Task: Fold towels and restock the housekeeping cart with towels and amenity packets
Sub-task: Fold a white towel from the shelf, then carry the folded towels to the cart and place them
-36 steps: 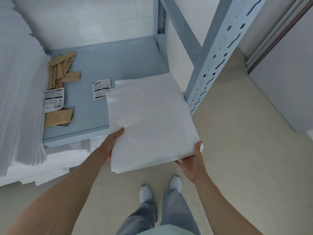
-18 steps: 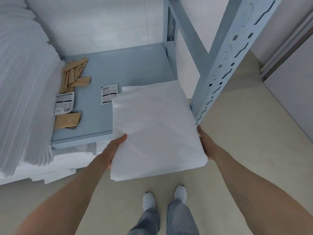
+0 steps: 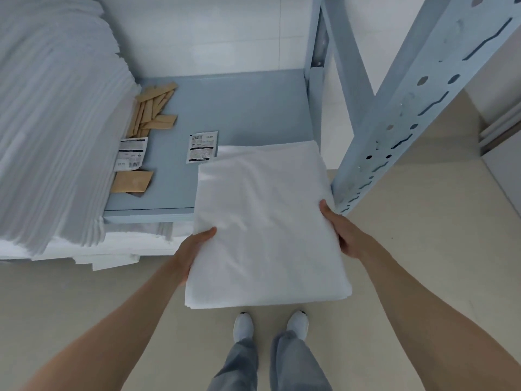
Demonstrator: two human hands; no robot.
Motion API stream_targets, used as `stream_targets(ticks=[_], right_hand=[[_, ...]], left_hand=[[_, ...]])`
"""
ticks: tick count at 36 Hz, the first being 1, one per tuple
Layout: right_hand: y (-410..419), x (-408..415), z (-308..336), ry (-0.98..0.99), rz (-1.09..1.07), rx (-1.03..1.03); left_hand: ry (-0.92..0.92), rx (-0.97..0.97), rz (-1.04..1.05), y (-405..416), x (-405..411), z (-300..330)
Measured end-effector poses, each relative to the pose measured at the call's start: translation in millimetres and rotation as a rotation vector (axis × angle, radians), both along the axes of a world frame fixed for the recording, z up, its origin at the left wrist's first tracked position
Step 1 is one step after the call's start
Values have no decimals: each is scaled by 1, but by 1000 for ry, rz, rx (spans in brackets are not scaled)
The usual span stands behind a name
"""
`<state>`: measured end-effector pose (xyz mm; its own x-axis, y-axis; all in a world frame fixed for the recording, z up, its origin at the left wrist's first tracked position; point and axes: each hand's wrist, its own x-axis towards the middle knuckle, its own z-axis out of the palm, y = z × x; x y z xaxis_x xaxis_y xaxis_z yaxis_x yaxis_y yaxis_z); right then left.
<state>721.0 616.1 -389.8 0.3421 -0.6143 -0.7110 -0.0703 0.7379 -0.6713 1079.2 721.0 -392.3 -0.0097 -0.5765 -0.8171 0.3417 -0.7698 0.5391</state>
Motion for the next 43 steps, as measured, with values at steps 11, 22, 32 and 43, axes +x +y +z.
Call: stream_targets(ticks=[11, 22, 32, 43], right_hand=[[20, -1, 12, 161, -87, -23], [83, 15, 21, 147, -241, -15], [190, 38, 40, 170, -424, -52], [300, 35, 92, 204, -605, -125]], left_hand=[[-16, 60, -96, -1, -4, 27], [-170, -34, -65, 40, -4, 45], [-219, -186, -195, 94, 23, 62], [-184, -331, -356, 140, 23, 103]])
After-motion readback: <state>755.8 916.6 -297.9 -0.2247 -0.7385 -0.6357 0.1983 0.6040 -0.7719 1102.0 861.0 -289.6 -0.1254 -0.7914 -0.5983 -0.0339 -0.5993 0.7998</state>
